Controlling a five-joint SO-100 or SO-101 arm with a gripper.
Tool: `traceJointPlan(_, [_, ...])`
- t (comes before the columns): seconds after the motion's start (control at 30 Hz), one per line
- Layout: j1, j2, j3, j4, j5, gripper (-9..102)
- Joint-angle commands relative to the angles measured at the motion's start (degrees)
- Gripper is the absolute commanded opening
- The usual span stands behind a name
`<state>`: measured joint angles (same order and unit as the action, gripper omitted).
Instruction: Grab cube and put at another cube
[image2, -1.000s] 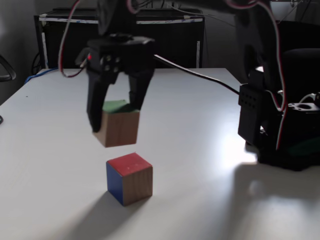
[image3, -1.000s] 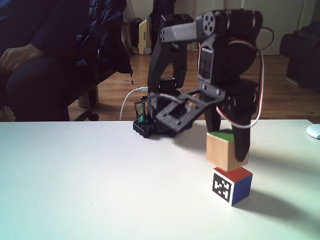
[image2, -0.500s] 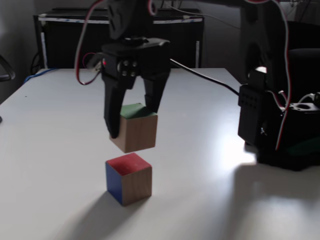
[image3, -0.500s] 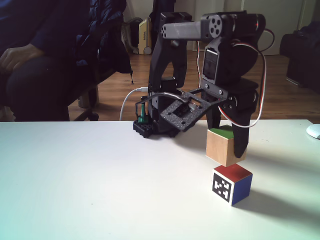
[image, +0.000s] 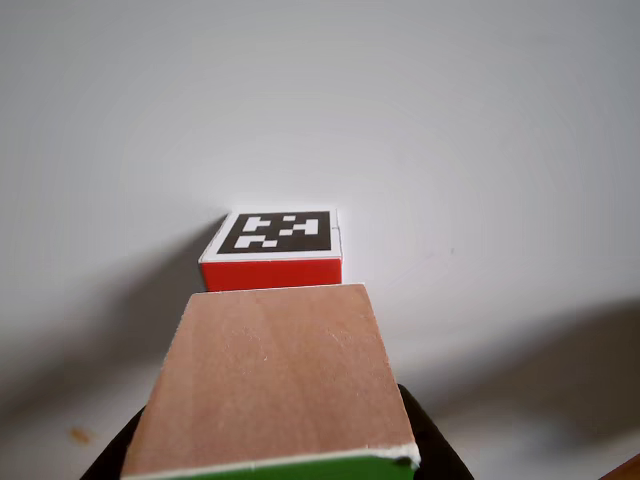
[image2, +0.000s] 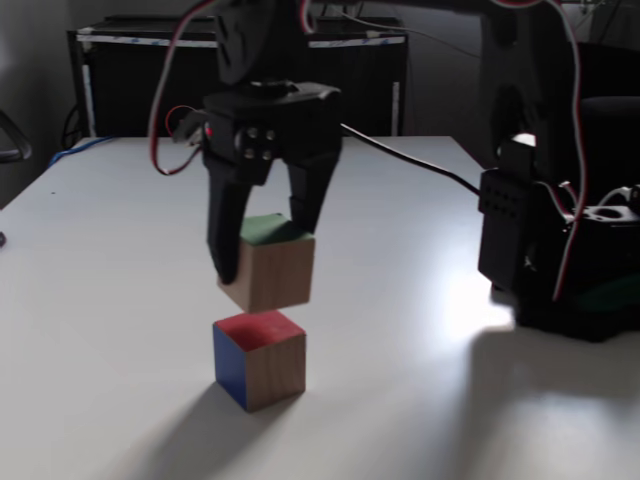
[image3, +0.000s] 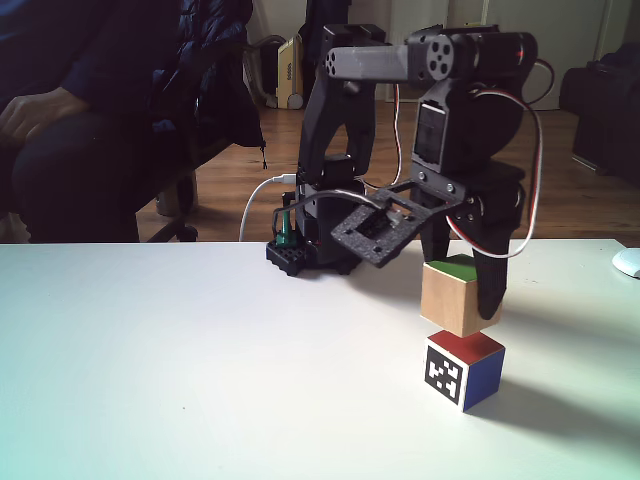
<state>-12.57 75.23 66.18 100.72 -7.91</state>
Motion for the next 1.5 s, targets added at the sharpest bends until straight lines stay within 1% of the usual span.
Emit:
traceJointPlan(0.0, [-0.1,0.2,-0.2,-0.9,0.2,21])
traceJointPlan(0.43, [0.0,-3.3,-0.7,-2.3,0.6,21])
traceJointPlan(1.0, [-2.4,-5.9,-1.6,-3.1,2.6,21])
traceJointPlan(1.37, [-1.7,-9.3,-3.4,-3.1,2.8,24])
traceJointPlan(1.47, [-1.1,-10.0,-4.0,-3.1,2.7,26])
